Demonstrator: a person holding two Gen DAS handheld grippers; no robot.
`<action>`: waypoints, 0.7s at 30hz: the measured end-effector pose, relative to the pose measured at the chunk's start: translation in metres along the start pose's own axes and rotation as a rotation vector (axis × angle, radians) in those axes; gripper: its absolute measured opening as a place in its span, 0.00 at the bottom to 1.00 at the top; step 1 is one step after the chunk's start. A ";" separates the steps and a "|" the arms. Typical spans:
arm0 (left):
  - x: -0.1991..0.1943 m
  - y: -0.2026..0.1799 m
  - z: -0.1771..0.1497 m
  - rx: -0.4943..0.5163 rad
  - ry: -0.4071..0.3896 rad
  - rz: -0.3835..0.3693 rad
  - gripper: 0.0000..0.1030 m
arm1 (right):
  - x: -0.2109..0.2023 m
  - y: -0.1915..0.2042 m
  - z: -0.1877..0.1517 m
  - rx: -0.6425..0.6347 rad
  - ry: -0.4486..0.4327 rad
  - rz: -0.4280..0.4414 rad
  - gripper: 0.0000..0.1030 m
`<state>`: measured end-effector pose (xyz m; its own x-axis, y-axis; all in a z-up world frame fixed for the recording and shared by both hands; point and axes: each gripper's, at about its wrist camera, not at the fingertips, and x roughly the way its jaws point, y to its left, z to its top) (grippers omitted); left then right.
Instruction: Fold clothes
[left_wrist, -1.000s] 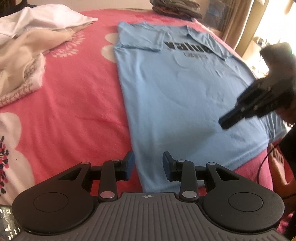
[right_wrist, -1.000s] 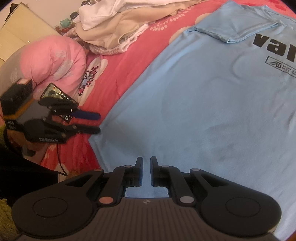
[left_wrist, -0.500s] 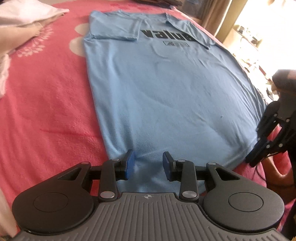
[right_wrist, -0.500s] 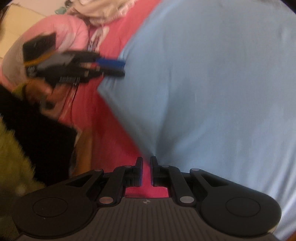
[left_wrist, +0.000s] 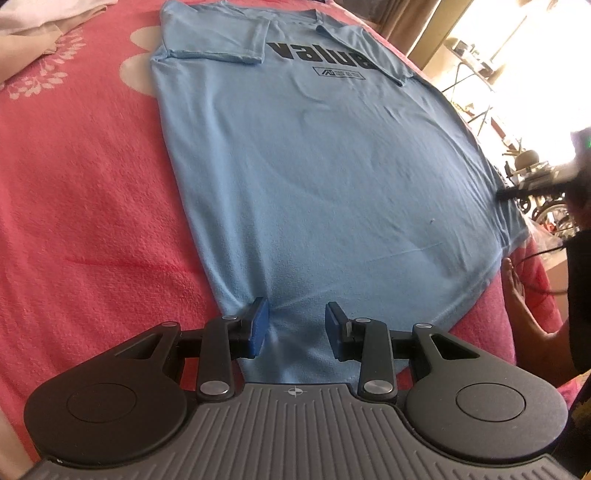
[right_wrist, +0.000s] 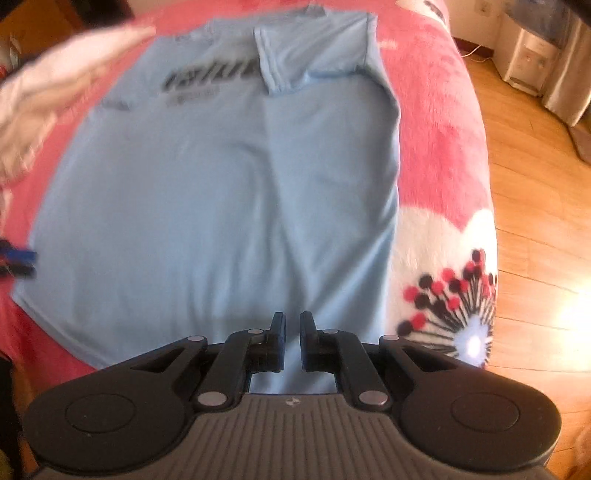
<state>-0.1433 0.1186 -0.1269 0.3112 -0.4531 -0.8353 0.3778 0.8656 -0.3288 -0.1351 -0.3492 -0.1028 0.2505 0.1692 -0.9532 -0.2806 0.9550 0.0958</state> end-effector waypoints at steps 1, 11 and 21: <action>0.000 0.001 0.000 0.005 0.001 -0.004 0.33 | 0.004 0.002 -0.009 -0.028 0.024 -0.026 0.05; -0.002 0.000 -0.004 0.035 -0.012 -0.008 0.33 | -0.036 0.000 -0.016 -0.058 0.087 -0.111 0.06; -0.001 -0.005 -0.003 0.034 -0.021 0.020 0.33 | -0.015 0.004 -0.046 -0.001 0.194 -0.078 0.06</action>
<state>-0.1478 0.1156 -0.1262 0.3370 -0.4405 -0.8321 0.4004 0.8670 -0.2967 -0.1827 -0.3589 -0.1016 0.0888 0.0448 -0.9950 -0.2686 0.9631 0.0194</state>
